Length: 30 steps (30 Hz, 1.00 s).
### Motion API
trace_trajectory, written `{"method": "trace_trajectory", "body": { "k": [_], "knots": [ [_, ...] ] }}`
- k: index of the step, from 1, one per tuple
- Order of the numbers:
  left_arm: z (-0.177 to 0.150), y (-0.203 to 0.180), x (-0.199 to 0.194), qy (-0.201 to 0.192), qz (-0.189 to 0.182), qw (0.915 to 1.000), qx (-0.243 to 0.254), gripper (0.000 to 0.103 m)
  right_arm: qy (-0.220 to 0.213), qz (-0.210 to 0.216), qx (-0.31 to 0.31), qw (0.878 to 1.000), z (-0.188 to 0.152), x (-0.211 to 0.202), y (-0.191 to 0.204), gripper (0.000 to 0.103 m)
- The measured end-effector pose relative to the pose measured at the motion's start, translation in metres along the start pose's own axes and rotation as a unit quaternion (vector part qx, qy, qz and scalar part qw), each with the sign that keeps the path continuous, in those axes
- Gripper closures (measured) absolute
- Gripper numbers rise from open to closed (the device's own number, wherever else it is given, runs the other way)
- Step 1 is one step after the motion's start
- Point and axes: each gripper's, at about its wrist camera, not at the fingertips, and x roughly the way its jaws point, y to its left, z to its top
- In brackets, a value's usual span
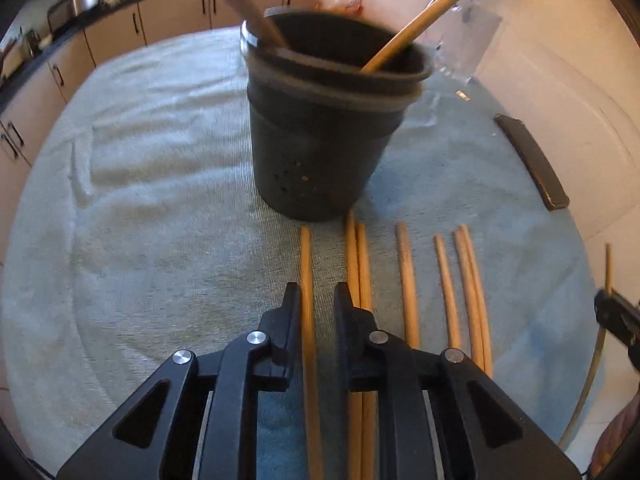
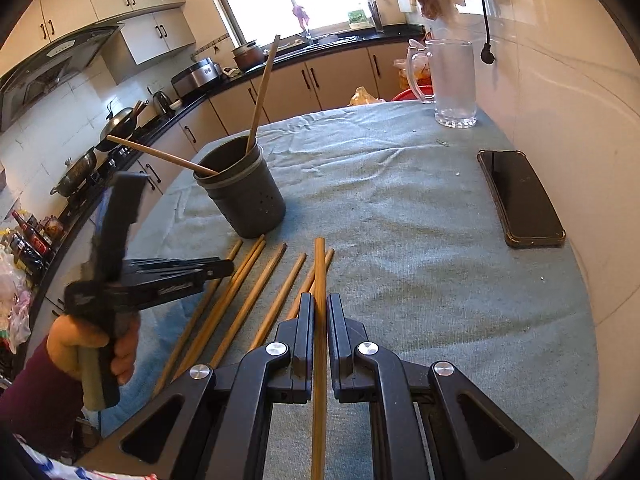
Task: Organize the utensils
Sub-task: 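Lift both held chopsticks upright and carry them toward the black cup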
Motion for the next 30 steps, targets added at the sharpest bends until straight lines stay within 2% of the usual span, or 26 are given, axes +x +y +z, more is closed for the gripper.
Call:
{"method": "trace_trajectory", "body": {
  "k": [3, 5, 8, 14, 20, 24, 30],
  "knots": [
    [0.002, 0.001, 0.002, -0.002, -0.001, 1.0, 0.001, 0.087, 0.001, 0.004, -0.003, 1.0, 0.0, 0.002, 0.003, 0.096],
    [-0.001, -0.003, 0.001, -0.004, 0.016, 0.9997, 0.02, 0.097, 0.003, 0.005, -0.007, 1.0, -0.001, 0.005, 0.005, 0.096],
    [-0.008, -0.003, -0.006, -0.015, 0.021, 0.9994, 0.021, 0.098, 0.001, 0.008, -0.012, 1.0, -0.002, 0.006, 0.01, 0.096],
    [-0.027, 0.001, -0.071, -0.1, 0.004, 0.9949, -0.004, 0.098, -0.025, 0.021, -0.019, 0.999, 0.003, -0.012, 0.018, 0.096],
    [-0.052, -0.004, -0.148, -0.19, -0.019, 0.9815, -0.008, 0.098, -0.06, 0.03, -0.019, 0.998, 0.006, -0.034, 0.029, 0.096],
    [-0.07, -0.007, -0.18, -0.228, -0.034, 0.9729, -0.012, 0.098, -0.078, 0.023, -0.038, 0.996, 0.004, -0.048, 0.042, 0.096],
    [-0.091, -0.007, -0.202, -0.256, -0.039, 0.9656, -0.026, 0.098, -0.095, 0.026, -0.059, 0.993, -0.005, -0.065, 0.059, 0.096]
  ]
}}
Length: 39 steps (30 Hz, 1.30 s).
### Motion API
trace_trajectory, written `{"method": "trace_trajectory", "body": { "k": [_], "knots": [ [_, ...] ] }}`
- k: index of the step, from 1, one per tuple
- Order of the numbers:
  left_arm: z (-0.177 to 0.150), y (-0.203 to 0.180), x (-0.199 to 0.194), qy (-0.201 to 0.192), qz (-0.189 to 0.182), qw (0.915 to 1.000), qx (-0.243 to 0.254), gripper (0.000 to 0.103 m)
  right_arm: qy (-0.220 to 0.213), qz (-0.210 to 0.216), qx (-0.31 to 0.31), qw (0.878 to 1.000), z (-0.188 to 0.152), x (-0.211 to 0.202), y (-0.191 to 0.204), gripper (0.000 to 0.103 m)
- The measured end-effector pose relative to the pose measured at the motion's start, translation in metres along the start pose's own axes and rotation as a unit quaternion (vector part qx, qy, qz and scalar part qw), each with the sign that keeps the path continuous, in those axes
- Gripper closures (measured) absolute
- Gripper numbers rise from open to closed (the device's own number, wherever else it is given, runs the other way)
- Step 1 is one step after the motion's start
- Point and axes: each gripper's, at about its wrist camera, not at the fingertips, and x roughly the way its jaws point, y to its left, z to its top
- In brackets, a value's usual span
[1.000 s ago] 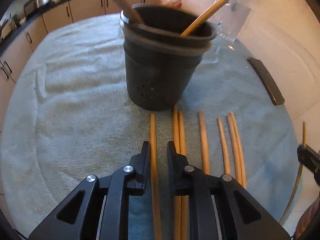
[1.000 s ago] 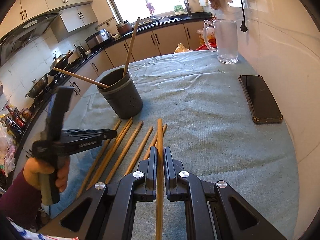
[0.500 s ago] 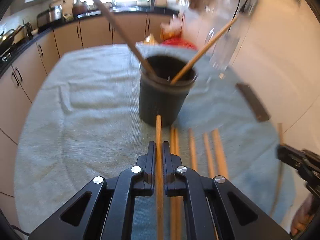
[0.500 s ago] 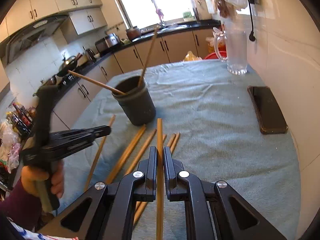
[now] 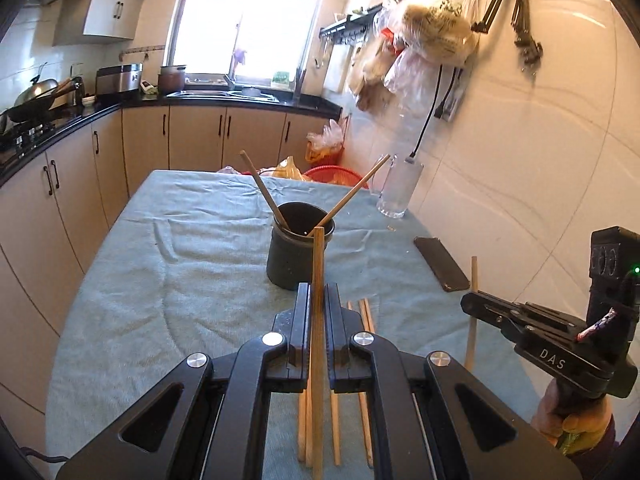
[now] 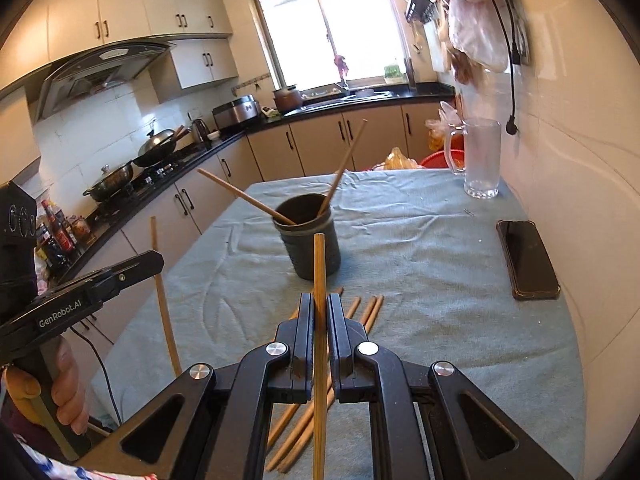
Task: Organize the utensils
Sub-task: 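Lift both held chopsticks upright and carry them toward the black cup, then lower both chopsticks into the black cup and open both tools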
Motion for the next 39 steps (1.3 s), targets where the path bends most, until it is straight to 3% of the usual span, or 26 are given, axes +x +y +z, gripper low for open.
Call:
{"method": "trace_trajectory", "body": {
  "k": [11, 23, 30, 39],
  "knots": [
    [-0.002, -0.016, -0.045, -0.045, -0.008, 0.9988, 0.019, 0.098, -0.024, 0.019, -0.004, 1.0, 0.002, -0.023, 0.01, 0.096],
    [0.033, -0.021, -0.048, -0.074, -0.018, 0.997, 0.014, 0.098, -0.027, 0.027, 0.001, 0.999, 0.019, -0.018, 0.003, 0.096],
    [0.067, -0.014, -0.04, -0.094, -0.015, 0.9954, 0.004, 0.098, -0.047, 0.028, -0.015, 0.998, 0.049, -0.021, 0.006, 0.096],
    [0.125, -0.009, -0.006, -0.134, 0.017, 0.9908, -0.005, 0.098, -0.119, 0.01, -0.022, 0.993, 0.126, -0.009, 0.017, 0.096]
  ]
}}
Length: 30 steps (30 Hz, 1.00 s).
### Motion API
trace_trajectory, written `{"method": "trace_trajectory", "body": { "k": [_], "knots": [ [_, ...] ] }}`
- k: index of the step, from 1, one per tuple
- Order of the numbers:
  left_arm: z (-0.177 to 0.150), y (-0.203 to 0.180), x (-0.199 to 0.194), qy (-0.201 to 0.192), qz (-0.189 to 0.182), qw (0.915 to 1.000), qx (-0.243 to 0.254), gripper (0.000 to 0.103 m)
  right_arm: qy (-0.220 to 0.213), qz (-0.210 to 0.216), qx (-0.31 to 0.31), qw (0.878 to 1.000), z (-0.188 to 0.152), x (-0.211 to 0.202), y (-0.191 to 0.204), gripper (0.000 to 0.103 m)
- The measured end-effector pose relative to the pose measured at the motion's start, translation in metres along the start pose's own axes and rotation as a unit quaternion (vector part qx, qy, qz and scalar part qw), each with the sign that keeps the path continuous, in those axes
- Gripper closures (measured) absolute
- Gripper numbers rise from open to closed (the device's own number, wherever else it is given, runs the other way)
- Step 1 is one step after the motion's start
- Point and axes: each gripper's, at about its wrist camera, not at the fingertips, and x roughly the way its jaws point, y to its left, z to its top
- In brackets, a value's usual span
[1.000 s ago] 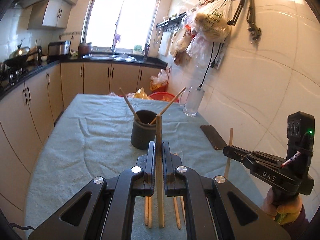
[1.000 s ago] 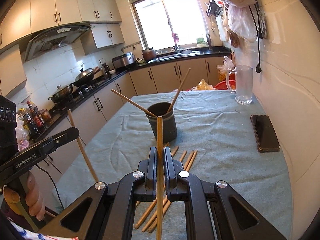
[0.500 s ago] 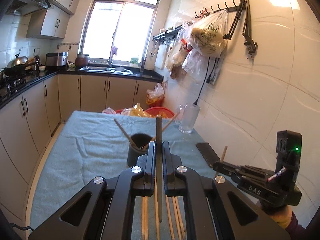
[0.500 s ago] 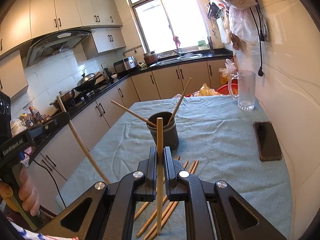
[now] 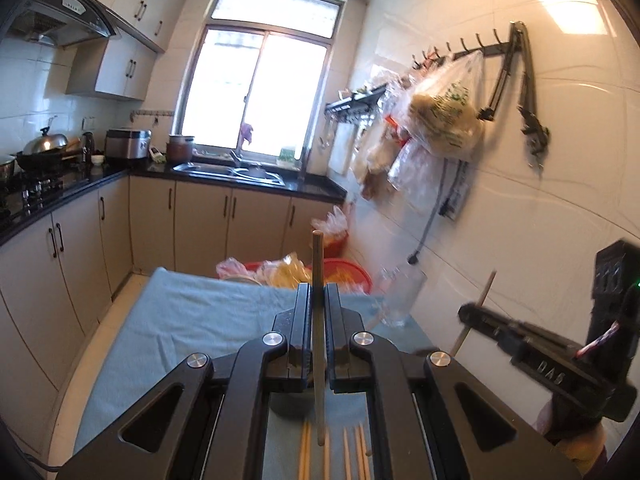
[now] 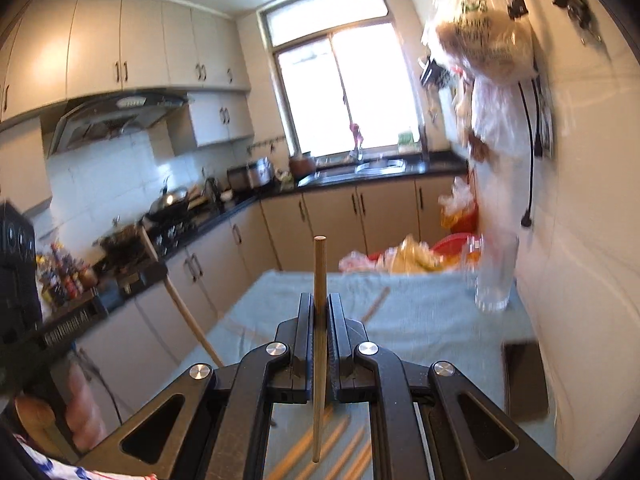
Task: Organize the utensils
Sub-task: 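Lower both chopsticks into the black cup and open both tools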
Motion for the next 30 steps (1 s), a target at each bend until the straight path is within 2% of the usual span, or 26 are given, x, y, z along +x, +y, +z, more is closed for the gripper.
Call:
{"method": "trace_trajectory", "body": {
  "k": [5, 10, 16, 19, 23, 26, 27, 28, 30],
  "knots": [
    [0.018, 0.008, 0.035, 0.0, 0.019, 0.9997, -0.018, 0.098, -0.045, -0.018, 0.014, 0.999, 0.036, 0.034, 0.003, 0.096],
    [0.026, 0.011, 0.074, 0.001, 0.042, 0.999, -0.014, 0.098, -0.057, -0.038, 0.029, 0.997, 0.046, 0.074, -0.005, 0.096],
    [0.01, 0.017, 0.115, 0.045, 0.046, 0.9979, -0.011, 0.097, 0.005, -0.039, 0.059, 0.998, 0.022, 0.126, -0.023, 0.096],
    [-0.001, 0.017, 0.12, 0.059, 0.044, 0.9973, -0.005, 0.097, 0.026, -0.04, 0.061, 0.997, 0.01, 0.138, -0.029, 0.096],
    [-0.005, 0.013, 0.118, 0.058, 0.044, 0.9973, 0.004, 0.097, 0.043, -0.039, 0.062, 0.996, 0.002, 0.148, -0.035, 0.096],
    [-0.005, 0.011, 0.113, 0.061, 0.042, 0.9973, 0.006, 0.091, 0.049, -0.035, 0.065, 0.996, 0.001, 0.152, -0.037, 0.096],
    [-0.004, 0.012, 0.112, 0.06, 0.042, 0.9973, 0.004, 0.083, 0.049, -0.035, 0.066, 0.996, 0.0, 0.152, -0.038, 0.095],
    [-0.004, 0.012, 0.107, 0.059, 0.042, 0.9974, 0.001, 0.077, 0.049, -0.032, 0.068, 0.996, 0.0, 0.153, -0.039, 0.092],
    [-0.002, 0.014, 0.098, 0.055, 0.042, 0.9976, -0.01, 0.073, 0.049, -0.027, 0.075, 0.996, 0.001, 0.151, -0.038, 0.075]
  ]
}}
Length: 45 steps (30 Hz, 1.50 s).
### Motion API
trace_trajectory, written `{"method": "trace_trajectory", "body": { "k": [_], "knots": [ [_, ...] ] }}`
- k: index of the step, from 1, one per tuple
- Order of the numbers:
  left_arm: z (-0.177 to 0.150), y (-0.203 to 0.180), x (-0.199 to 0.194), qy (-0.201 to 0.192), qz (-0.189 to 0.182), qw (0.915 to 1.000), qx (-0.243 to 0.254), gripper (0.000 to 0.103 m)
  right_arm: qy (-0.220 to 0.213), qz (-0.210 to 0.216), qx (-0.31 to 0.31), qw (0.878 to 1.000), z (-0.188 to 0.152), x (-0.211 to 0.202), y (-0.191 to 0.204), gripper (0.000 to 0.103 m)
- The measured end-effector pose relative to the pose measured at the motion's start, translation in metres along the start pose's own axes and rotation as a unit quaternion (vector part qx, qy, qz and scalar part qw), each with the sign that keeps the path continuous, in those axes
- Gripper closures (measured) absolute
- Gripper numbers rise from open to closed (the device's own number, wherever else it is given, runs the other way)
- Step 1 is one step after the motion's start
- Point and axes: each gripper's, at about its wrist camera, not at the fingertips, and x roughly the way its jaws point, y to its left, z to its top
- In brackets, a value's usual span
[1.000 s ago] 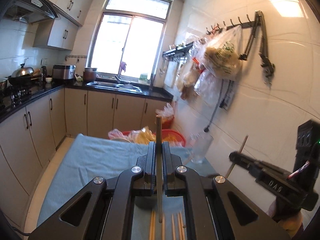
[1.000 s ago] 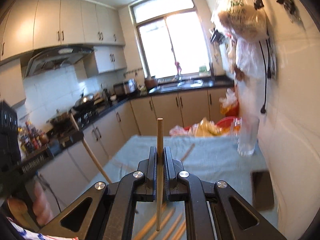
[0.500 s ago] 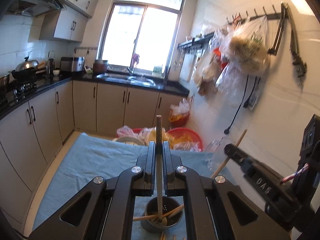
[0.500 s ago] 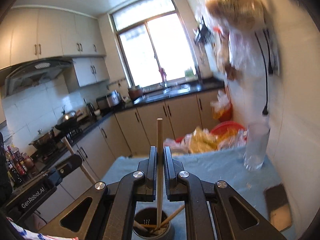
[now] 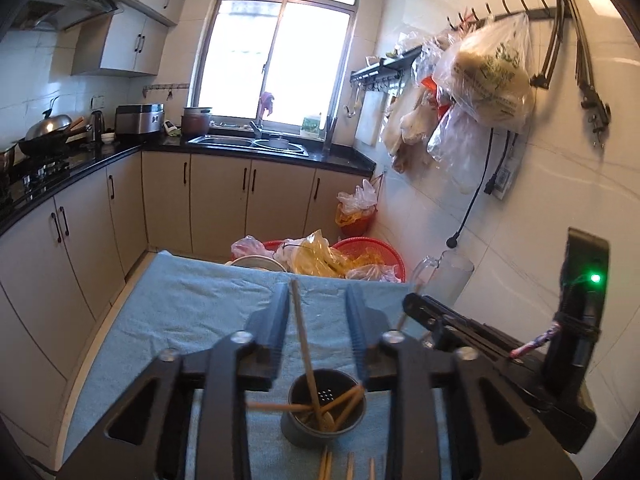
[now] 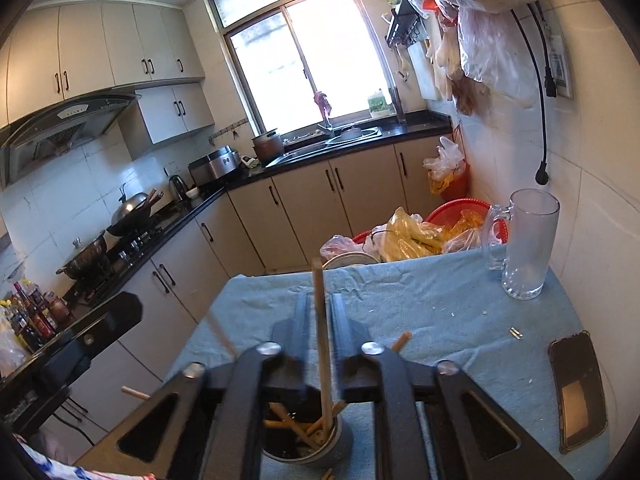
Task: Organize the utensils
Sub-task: 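Lower both chopsticks into the black cup and open both tools, then move both open tools back to the remaining chopsticks on the cloth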
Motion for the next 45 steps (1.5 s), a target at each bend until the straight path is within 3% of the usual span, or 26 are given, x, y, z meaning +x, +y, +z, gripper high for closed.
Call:
{"method": "trace_trajectory", "body": {
  "k": [1, 2, 6, 11, 19, 23, 27, 35, 40, 45],
  "knots": [
    [0.0, 0.001, -0.004, -0.001, 0.0, 1.0, -0.003, 0.073, -0.003, 0.003, 0.004, 1.0, 0.0, -0.002, 0.0, 0.064],
    [0.0, 0.002, -0.009, -0.001, 0.0, 1.0, -0.005, 0.073, -0.007, 0.006, 0.006, 1.0, 0.001, -0.005, 0.0, 0.061],
    [-0.002, 0.006, -0.036, -0.01, 0.005, 0.9999, -0.01, 0.068, -0.018, 0.009, 0.001, 1.0, 0.003, -0.022, 0.007, 0.061],
    [-0.013, 0.013, -0.075, -0.027, 0.01, 0.9995, -0.014, 0.059, -0.033, 0.008, -0.005, 0.999, -0.002, -0.055, 0.01, 0.049],
    [-0.06, 0.026, -0.126, -0.04, 0.039, 0.9983, -0.015, 0.04, -0.017, -0.019, 0.017, 1.0, -0.048, -0.097, -0.013, 0.037],
    [-0.093, 0.026, -0.118, -0.001, 0.065, 0.9979, 0.003, 0.034, 0.029, -0.034, 0.035, 0.998, -0.089, -0.099, -0.036, 0.033],
    [-0.134, 0.026, -0.091, 0.075, 0.102, 0.9907, 0.05, 0.033, 0.079, -0.051, 0.033, 0.995, -0.129, -0.097, -0.054, 0.033],
    [-0.188, 0.032, -0.029, 0.204, 0.036, 0.9773, 0.042, 0.034, 0.168, -0.051, 0.021, 0.984, -0.193, -0.076, -0.065, 0.034],
    [-0.208, 0.023, 0.0, 0.254, -0.01, 0.966, 0.047, 0.067, 0.189, -0.047, -0.018, 0.981, -0.209, -0.064, -0.05, 0.042],
    [-0.221, 0.013, 0.018, 0.276, -0.029, 0.959, 0.056, 0.075, 0.206, -0.059, -0.057, 0.975, -0.221, -0.052, -0.037, 0.045]
  ]
}}
